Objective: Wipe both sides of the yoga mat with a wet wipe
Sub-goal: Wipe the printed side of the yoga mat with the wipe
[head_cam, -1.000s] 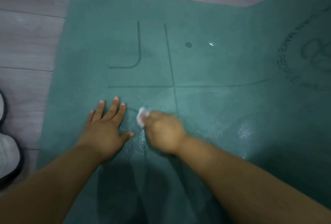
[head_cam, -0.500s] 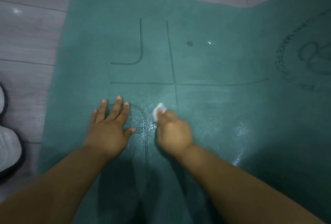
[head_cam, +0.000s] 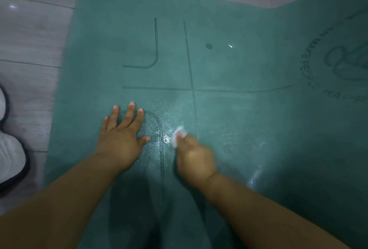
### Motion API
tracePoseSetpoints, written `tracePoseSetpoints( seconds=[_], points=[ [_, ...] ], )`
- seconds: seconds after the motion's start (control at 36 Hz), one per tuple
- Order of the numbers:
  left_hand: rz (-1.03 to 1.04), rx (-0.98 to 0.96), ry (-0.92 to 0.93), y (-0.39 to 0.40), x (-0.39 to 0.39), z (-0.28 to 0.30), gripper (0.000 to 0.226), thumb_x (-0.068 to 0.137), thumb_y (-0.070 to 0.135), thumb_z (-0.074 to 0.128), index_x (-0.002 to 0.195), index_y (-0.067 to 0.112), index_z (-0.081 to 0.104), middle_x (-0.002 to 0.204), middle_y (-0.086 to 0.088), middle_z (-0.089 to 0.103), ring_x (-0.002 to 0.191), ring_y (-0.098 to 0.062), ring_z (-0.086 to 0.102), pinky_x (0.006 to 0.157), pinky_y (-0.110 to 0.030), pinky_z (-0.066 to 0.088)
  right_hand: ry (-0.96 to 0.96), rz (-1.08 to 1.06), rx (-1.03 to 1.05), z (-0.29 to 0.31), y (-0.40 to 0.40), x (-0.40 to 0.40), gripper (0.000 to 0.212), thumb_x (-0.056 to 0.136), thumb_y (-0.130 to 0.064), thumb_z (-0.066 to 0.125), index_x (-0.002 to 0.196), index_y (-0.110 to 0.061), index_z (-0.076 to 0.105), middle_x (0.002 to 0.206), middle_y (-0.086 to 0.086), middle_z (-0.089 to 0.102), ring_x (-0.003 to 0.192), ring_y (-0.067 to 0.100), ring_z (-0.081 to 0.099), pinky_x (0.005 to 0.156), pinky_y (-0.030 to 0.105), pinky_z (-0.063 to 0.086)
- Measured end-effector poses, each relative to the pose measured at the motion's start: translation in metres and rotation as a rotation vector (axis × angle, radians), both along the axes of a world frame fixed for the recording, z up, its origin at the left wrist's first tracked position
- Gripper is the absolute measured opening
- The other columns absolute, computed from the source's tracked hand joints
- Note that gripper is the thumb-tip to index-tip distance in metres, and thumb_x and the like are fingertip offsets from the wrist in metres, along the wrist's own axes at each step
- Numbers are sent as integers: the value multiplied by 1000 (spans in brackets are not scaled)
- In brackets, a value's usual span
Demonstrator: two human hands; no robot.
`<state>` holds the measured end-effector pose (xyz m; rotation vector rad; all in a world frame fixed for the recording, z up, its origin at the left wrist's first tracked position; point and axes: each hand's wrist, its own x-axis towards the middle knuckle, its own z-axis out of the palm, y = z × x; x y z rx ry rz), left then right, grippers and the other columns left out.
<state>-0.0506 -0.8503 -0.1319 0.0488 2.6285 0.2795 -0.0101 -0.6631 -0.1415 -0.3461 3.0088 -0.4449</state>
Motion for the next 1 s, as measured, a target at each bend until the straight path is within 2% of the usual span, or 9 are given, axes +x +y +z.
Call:
tracePoseSetpoints(
  seconds=[0.14, 0.25, 0.33, 0.42, 0.5, 0.64, 0.72, 0.83, 1.0],
  points=[
    [-19, -14, -7, -1, 4, 3, 70, 96, 55, 27, 149, 31, -12, 154, 8, -26, 142, -28, -22, 116, -40, -7, -97, 537, 102, 12, 35, 5, 50, 72, -25, 67, 120, -20, 58, 107, -2, 67, 65, 20, 67, 47, 22, 51],
    [-20, -10, -9, 0, 7, 2, 68, 97, 55, 25, 149, 32, -12, 154, 8, -26, 142, -29, -23, 116, -41, -9, -33, -40, 417, 23, 105, -34, 43, 98, -21, 34, 141, -23, 36, 138, 8, 47, 118, 30, 53, 98, 36, 40],
    [-4, -5, -4, 1, 7, 1, 67, 97, 54, 26, 149, 33, -10, 155, 8, -25, 142, -30, -22, 116, -41, -9, -99, -532, 385, 20, 120, -40, 36, 99, -17, 27, 132, -11, 43, 122, 18, 54, 110, 33, 55, 93, 36, 41],
    [1, -10, -3, 2, 7, 0, 67, 97, 53, 27, 150, 33, -9, 155, 8, -24, 142, -31, -21, 116, -42, -9, -211, -543, -12, 1, 71, -13, 36, 103, -26, 27, 112, -15, 60, 89, 1, 68, 76, 13, 65, 72, 17, 48],
    [-18, -25, -24, 3, 5, 3, 68, 98, 53, 28, 150, 32, -10, 155, 7, -23, 143, -32, -20, 116, -42, -6, 3, -18, 49, -7, 9, 29, 47, 87, -14, 31, 128, -8, 54, 122, 6, 62, 72, 25, 68, 61, 27, 53],
    [-78, -40, -59, 1, 10, 11, 67, 99, 50, 29, 150, 30, -9, 156, 5, -23, 144, -31, -17, 117, -41, -2, -155, 480, 26, 11, 21, 39, 46, 74, -26, 49, 120, -21, 53, 100, -3, 68, 61, 19, 66, 45, 21, 48],
    [-126, -53, -87, -2, 28, 15, 69, 98, 52, 29, 150, 30, -10, 155, 5, -24, 144, -30, -17, 118, -40, 0, -94, 76, 197, 19, 82, 13, 49, 92, -24, 39, 141, -29, 35, 133, 1, 54, 108, 26, 60, 87, 35, 48],
    [-146, -58, -120, 0, 62, 20, 73, 96, 54, 32, 150, 29, -11, 155, 4, -25, 144, -30, -16, 118, -40, 1, -240, -727, 231, 35, 123, -3, 34, 98, -18, 29, 129, -16, 41, 123, 17, 52, 109, 35, 54, 87, 38, 42],
    [-121, -36, -163, 6, 105, 23, 76, 95, 54, 37, 150, 30, -10, 154, 7, -26, 144, -28, -19, 119, -39, 0, -268, -472, 94, 15, 19, 56, 55, 90, -15, 28, 145, -12, 24, 144, 11, 33, 117, 30, 49, 88, 30, 44]
  ],
)
